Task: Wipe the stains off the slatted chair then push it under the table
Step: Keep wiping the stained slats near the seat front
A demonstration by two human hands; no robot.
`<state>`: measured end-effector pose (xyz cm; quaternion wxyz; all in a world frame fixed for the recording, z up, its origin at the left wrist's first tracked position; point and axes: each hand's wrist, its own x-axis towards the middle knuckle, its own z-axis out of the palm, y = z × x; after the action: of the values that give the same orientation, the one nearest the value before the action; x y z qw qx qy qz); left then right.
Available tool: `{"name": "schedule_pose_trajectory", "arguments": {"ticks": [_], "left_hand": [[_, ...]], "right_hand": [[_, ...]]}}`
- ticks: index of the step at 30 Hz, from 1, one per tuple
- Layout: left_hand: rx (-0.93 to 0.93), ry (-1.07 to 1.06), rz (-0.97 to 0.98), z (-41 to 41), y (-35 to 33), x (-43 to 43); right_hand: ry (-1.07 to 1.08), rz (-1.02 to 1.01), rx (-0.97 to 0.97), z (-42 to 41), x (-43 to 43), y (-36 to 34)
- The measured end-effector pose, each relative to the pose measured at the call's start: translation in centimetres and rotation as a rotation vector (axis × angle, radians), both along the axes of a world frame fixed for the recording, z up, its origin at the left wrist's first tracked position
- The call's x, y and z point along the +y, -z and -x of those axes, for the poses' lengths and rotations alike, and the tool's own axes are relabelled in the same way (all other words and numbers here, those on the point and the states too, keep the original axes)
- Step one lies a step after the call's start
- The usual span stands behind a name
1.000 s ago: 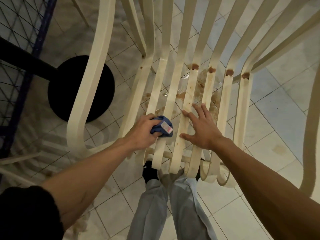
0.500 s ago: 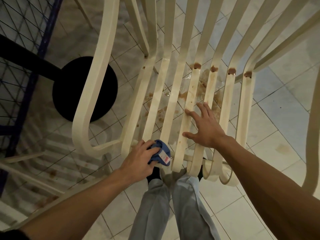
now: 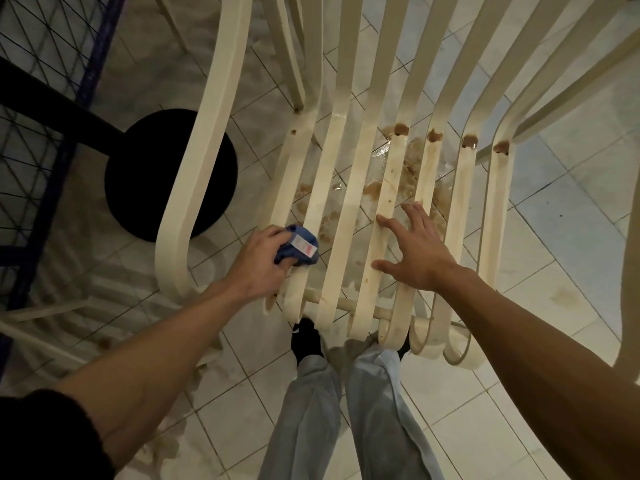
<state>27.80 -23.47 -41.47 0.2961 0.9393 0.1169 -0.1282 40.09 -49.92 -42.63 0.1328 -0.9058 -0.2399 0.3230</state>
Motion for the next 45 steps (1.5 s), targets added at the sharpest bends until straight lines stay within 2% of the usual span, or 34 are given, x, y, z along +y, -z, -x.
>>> {"name": "schedule_pose_trajectory", "arguments": {"ticks": [12, 17, 20, 27, 31, 35, 41, 43, 45], "left_hand": [[0.031, 0.034, -0.011, 7.7, -1.8, -3.0], [-0.020, -0.068, 0.124, 6.7, -2.3, -4.5], [-0.039, -0.044, 0.139, 5.1, -1.9, -6.2], [0.040, 0.051, 0.061, 6.7, -1.2, -8.4], [0.153, 0.133, 0.040, 9.4, -1.3, -8.4], [0.127, -0.046, 0.135, 9.5, -1.8, -9.0], [0.024, -0.318, 0.312, 5.3, -3.6, -9.9], [-0.009, -0.368, 0.312, 3.6, -4.2, -9.5], [-0.021, -0.376, 0.220, 2.5, -4.5, -8.4]], "right_hand": [[0.033, 0.033, 0.013, 0.5, 0.5, -0.6], [0.032, 0.036, 0.013, 0.6, 0.6, -0.8], [0.040, 0.048, 0.011, 0.7, 0.6, -0.7], [0.022, 0.066, 0.009, 1.2, 0.4, -0.8], [0.009, 0.069, -0.003, 1.4, 0.4, -0.8], [-0.013, 0.048, -0.016, 1.3, 0.1, -0.9], [0.018, -0.020, 0.085, -0.1, -0.6, -2.2], [0.039, -0.044, 0.133, -1.1, -1.0, -3.0], [0.021, -0.064, 0.160, -1.9, -1.3, -3.7]]}}
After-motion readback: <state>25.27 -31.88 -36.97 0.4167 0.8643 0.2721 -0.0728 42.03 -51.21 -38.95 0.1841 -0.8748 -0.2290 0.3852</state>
